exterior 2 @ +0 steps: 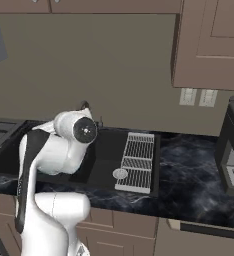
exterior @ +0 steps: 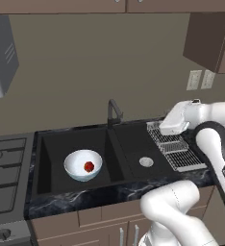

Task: Pick the peach from the cabinet and place it in the bowl. Then pick the bowl and place it in the sink. Then turn on the sink facuet.

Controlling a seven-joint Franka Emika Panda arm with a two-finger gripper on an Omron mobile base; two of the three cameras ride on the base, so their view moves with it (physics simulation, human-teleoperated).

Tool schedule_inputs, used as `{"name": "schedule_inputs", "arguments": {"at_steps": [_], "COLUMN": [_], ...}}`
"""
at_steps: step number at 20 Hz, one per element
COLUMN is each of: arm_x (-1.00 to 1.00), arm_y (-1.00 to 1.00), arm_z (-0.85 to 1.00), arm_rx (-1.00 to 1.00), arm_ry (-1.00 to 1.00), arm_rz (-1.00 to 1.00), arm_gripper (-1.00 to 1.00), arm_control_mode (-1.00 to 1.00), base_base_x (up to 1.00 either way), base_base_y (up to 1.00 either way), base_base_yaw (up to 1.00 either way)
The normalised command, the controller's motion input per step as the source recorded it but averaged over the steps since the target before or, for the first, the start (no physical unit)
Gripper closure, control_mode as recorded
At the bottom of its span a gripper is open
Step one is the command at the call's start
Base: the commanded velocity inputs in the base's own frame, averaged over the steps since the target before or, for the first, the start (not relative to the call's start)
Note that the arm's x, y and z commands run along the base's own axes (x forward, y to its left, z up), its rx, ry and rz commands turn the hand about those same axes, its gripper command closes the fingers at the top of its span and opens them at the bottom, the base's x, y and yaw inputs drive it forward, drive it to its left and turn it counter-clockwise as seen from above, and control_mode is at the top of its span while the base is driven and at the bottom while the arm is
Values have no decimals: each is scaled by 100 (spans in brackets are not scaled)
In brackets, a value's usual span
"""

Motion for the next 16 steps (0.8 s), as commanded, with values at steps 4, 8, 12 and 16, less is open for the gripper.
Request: {"name": "schedule_inputs", "arguments": {"at_steps": [4, 8, 12, 16], "arm_x": [23, 48, 71, 62], "arm_y": [-90, -49, -2, 23], "arm_z": [-7, -21, -29, -40], "arm_rx": [6, 1, 0, 0], "arm_ry": [-4, -6, -7, -7], "arm_rz": [29, 21, -1, -9], "arm_gripper": [-100, -100, -100, -100], "arm_control_mode": [-100, -100, -100, -100], "base_base_x": [0, 0, 0, 0], "base_base_y": [0, 0, 0, 0], "base_base_yaw": [0, 0, 0, 0]}}
